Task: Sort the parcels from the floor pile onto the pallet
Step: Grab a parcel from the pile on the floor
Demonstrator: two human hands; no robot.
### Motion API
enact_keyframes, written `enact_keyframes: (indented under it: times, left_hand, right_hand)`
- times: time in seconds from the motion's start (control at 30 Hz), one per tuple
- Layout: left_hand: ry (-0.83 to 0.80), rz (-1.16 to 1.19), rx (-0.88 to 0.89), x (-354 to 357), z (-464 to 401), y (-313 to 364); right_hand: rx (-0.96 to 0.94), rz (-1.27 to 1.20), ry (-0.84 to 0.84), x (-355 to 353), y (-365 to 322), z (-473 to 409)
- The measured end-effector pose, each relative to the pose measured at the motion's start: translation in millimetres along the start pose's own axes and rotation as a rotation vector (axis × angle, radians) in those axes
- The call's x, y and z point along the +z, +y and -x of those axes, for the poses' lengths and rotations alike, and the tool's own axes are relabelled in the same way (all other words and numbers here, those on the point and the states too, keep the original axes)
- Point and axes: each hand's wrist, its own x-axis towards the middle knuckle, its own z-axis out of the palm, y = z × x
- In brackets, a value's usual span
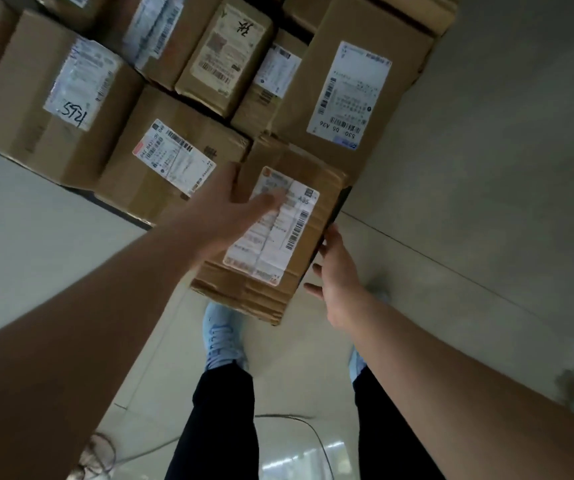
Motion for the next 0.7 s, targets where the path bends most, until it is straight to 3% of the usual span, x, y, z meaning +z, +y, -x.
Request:
enact_keyframes:
  times: [0.13,0.33,0.5,0.7]
  left_hand:
    - [-0.078,0.032,0.042,11.0,-5.4,3.9]
    - [-0.197,0.169,-0.017,-3.1,-6.9,-1.0]
    - [-0.298,0.151,-0.067,-6.3,-9.1,-12.4]
    - [-0.303,0.164,-0.048,-2.0,-12.8,-16.2]
  right_hand:
    - [0.003,-0.147,-0.067,14.5,11.3,-9.1]
    - [0.049,-0.390,0.012,5.4,33.8,-21.3]
    - [0.055,-0.430,0.020,0.9,38.9,-23.7]
    - [0.027,-0.462,-0.051,18.8,32.3,-25.2]
